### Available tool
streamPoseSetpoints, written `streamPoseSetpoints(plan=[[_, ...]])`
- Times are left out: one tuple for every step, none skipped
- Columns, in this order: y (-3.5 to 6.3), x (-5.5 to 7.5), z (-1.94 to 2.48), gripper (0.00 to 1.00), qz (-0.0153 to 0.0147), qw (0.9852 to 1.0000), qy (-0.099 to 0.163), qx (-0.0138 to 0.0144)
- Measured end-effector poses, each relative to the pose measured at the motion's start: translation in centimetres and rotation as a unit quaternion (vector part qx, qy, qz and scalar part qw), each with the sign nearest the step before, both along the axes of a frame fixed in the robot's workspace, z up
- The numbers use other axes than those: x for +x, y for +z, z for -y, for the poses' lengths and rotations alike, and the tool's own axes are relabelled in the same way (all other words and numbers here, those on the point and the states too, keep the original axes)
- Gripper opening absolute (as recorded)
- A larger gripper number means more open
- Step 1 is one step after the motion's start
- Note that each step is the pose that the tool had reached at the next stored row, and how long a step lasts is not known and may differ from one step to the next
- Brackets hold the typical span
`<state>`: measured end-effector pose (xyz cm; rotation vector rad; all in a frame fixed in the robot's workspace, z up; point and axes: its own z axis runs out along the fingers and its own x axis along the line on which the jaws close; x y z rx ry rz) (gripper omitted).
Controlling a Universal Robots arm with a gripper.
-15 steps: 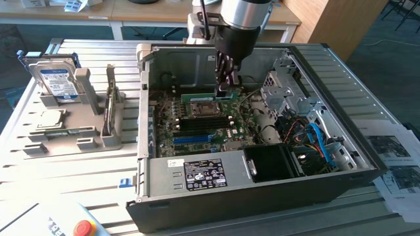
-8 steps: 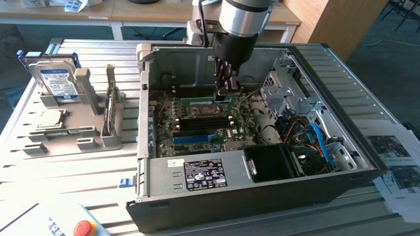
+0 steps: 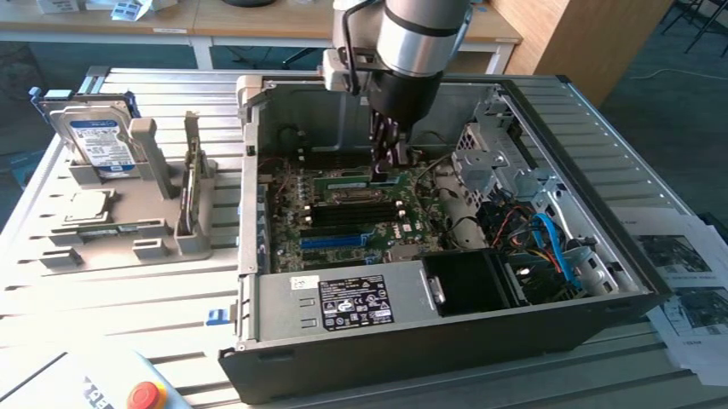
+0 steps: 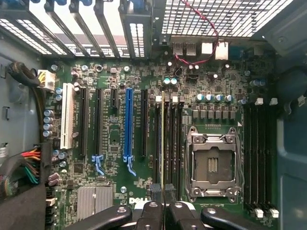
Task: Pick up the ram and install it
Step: 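Insert the ram into the slot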
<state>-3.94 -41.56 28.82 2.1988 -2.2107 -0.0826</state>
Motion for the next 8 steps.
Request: streamPoseSetpoints(plan=[[-0.18, 0.0, 0.0, 0.12, 0.0, 1.0, 0.0, 0.0], [-0.36, 0.0, 0.0, 0.12, 0.0, 1.0, 0.0, 0.0], [-0.53, 0.0, 0.0, 0.12, 0.0, 1.0, 0.0, 0.0], [-0.71, 0.0, 0.0, 0.12, 0.0, 1.0, 0.0, 0.0], [-0.89, 0.0, 0.0, 0.12, 0.0, 1.0, 0.0, 0.0], [-1.09, 0.0, 0.0, 0.12, 0.0, 1.0, 0.0, 0.0], [-1.27, 0.0, 0.0, 0.12, 0.0, 1.0, 0.0, 0.0], [-1.45, 0.0, 0.0, 0.12, 0.0, 1.0, 0.0, 0.0]])
